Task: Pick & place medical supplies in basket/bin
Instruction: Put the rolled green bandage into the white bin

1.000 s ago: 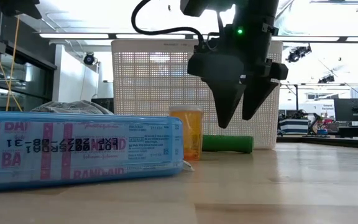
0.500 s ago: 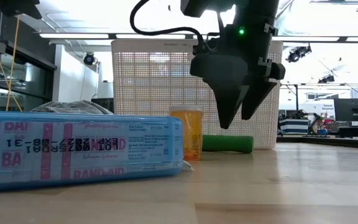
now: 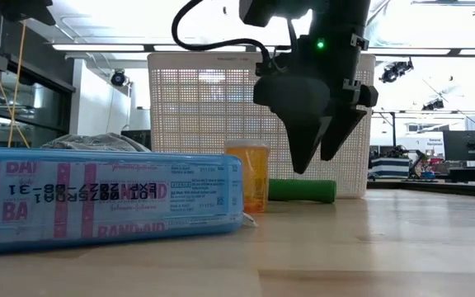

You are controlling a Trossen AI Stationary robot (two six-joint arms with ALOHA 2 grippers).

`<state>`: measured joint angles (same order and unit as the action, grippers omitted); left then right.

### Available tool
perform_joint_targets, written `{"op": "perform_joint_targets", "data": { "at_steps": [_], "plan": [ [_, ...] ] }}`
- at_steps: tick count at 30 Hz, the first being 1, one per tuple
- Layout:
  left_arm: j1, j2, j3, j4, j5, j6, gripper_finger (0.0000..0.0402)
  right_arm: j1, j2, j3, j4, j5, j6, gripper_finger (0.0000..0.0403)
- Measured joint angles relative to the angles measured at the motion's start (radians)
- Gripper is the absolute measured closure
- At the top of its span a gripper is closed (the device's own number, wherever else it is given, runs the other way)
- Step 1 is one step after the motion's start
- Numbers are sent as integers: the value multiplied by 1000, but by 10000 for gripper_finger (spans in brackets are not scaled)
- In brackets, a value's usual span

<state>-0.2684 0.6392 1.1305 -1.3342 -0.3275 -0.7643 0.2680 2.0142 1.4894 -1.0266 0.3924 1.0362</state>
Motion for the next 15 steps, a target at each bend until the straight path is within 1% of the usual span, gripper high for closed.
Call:
{"op": "perform_joint_targets", "data": {
  "at_steps": [5, 15],
  "plan": [
    [0, 0, 0, 0, 0, 0, 190, -2, 3, 0, 4, 25, 8, 107],
    [0, 0, 0, 0, 3, 0, 190, -37, 3, 0, 4, 24, -9, 108]
  ]
}}
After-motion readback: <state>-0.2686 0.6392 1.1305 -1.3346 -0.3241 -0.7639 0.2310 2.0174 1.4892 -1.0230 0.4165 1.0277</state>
